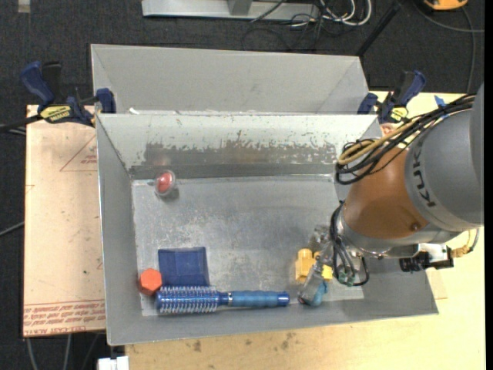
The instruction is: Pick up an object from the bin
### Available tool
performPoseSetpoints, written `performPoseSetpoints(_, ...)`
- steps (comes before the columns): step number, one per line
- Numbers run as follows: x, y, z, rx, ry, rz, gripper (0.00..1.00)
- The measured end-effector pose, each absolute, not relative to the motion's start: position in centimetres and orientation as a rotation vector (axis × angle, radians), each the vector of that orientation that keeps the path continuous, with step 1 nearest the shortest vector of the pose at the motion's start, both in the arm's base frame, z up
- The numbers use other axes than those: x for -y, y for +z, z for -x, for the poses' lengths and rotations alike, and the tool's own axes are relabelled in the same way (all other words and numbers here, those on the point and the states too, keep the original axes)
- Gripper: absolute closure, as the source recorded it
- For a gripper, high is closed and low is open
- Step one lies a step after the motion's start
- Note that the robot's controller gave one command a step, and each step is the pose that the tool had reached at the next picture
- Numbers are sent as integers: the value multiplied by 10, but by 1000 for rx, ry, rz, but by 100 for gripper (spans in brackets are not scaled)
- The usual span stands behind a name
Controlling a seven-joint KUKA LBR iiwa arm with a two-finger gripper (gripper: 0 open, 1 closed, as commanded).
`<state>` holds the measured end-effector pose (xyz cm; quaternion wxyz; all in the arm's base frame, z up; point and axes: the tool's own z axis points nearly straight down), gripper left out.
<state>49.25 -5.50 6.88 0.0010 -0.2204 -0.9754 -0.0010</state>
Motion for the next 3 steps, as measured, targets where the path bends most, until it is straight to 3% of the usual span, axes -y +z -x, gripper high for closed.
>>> performPoseSetpoints(1, 54, 69, -493, 3065, -5, 688, 0)
performPoseSetpoints(2, 54, 70, -494, 3066, -5, 689, 100)
performPoseSetpoints(3, 54, 132, -496, 3072, -2, 686, 100)
